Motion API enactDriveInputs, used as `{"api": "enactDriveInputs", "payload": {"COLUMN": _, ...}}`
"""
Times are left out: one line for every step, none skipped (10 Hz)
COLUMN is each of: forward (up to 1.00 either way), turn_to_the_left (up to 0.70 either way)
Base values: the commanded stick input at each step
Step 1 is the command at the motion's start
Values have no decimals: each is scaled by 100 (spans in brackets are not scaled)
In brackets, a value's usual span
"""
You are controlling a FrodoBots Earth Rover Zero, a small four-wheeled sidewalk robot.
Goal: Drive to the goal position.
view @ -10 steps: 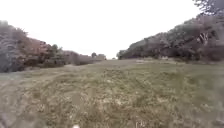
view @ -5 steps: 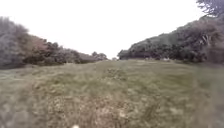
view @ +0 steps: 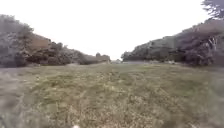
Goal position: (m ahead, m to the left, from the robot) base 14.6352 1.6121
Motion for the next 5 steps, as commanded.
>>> {"api": "enactDriveInputs", "payload": {"forward": 85, "turn_to_the_left": 1}}
{"api": "enactDriveInputs", "payload": {"forward": 85, "turn_to_the_left": 1}}
{"api": "enactDriveInputs", "payload": {"forward": 85, "turn_to_the_left": 1}}
{"api": "enactDriveInputs", "payload": {"forward": 85, "turn_to_the_left": 1}}
{"api": "enactDriveInputs", "payload": {"forward": 85, "turn_to_the_left": 1}}
